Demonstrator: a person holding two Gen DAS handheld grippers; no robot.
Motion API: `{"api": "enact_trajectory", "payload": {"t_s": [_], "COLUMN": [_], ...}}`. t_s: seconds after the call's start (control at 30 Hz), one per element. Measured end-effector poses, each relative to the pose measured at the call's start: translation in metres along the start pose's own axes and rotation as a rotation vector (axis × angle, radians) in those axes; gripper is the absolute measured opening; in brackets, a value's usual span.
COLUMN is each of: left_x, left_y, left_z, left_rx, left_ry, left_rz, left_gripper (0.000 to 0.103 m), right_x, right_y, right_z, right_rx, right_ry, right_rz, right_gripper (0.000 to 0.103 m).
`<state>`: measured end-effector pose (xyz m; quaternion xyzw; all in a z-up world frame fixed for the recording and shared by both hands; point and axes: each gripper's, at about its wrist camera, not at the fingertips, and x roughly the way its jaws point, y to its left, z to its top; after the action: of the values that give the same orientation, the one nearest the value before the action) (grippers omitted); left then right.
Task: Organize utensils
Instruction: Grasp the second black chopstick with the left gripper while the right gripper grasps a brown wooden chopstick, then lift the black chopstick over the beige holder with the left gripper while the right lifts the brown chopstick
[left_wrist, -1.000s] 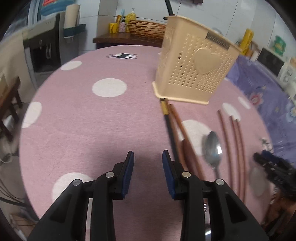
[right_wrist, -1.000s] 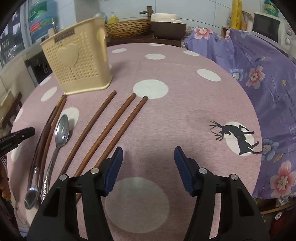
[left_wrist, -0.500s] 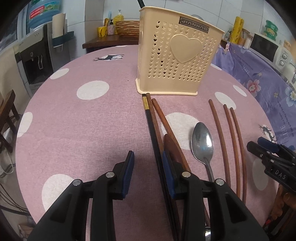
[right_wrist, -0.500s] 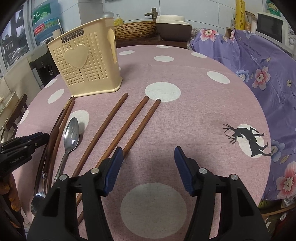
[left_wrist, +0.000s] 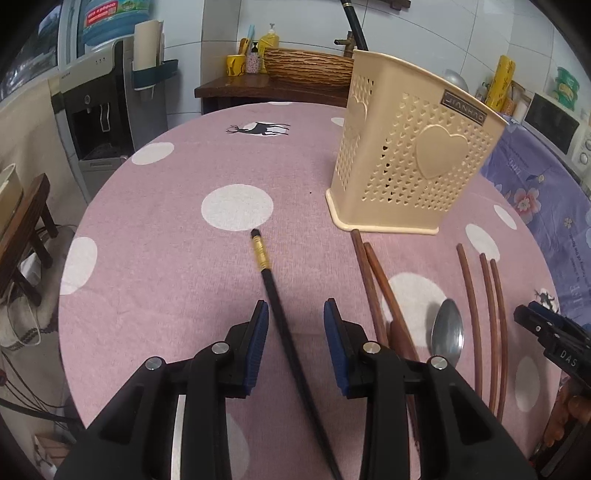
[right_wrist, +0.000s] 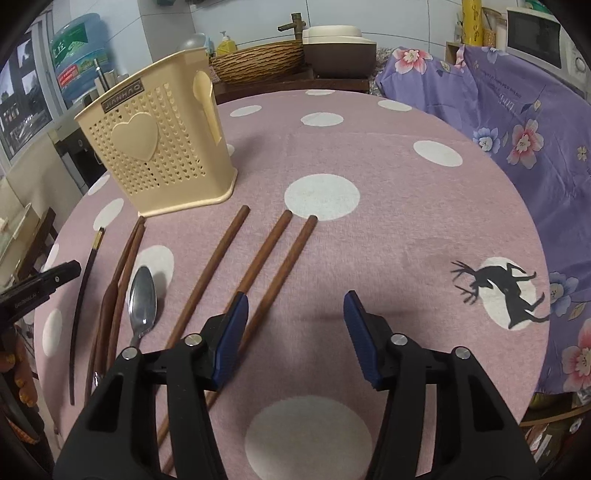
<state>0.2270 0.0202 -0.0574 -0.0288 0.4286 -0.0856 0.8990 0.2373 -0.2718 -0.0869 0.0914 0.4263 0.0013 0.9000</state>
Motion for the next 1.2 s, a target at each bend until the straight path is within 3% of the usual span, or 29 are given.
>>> {"api": "enact_trajectory", "payload": {"t_s": [0.3,0.5,0.67,0.73,1.2], "left_x": [0.014,0.028,0.039,0.042,0.043], "left_y": [0.014,0.014,0.005,0.002,0.001], "left_z": [0.003,0.011,0.021,0.024,0.023], "left_rx": [-0.046,-0.048,-0.007,0.003,-0.005], "left_ry": [0.000,0.026,0.023,0.025,0.009], "left_rz": [0.080,0.076,0.104,0.102,0.095], "left_gripper": [0.032,0.032,0.019,0.014,0.009], "right_x": [0.027,0.034,0.042,0.045,0.048], "right_y": [0.010,0.016,0.017,0.018,0.019], "right_z": [0.014,0.020,0.029,0.032,0.034], "right_rx": [0.031,0.016,0.021,0.026,0.015], "right_ry": [0.069,0.059,0.062,0.060,0.034], "right_rz": [-0.040,-0.088,-0.087,-0.083,-0.083], "right_gripper": [0.036,0.025,0.016,0.015,0.011]}}
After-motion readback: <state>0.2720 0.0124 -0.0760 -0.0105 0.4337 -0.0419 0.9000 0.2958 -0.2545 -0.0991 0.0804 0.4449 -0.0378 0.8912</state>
